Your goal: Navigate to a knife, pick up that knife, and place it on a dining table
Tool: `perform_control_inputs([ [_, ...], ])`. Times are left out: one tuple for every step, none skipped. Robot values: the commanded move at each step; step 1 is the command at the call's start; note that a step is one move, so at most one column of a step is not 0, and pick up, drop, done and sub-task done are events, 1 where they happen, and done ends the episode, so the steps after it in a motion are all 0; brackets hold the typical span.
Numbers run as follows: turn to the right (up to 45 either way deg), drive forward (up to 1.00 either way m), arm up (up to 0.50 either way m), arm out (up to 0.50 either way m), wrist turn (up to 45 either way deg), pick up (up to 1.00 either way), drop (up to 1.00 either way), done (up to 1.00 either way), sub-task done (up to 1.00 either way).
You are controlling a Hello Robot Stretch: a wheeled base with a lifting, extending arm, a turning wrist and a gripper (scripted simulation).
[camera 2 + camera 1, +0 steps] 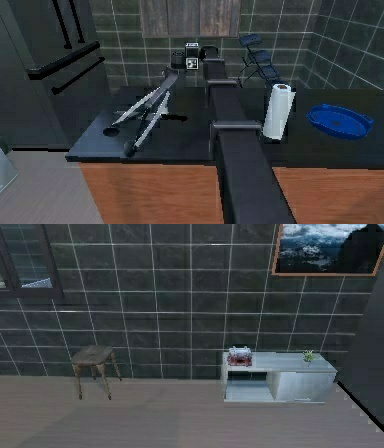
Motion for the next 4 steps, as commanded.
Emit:
perform_control_inputs([
  [0.0,0.0,0.0,0.0,45.0,0.0,0.0,0.0,0.0],
  [0.0,0.0,0.0,0.0,45.0,0.0,0.0,0.0,0.0],
  [0.0,0.0,0.0,0.0,45.0,0.0,0.0,0.0,0.0],
  [0.0,0.0,-0.14,0.0,0.0,0.0,0.0,0.0,0.0],
])
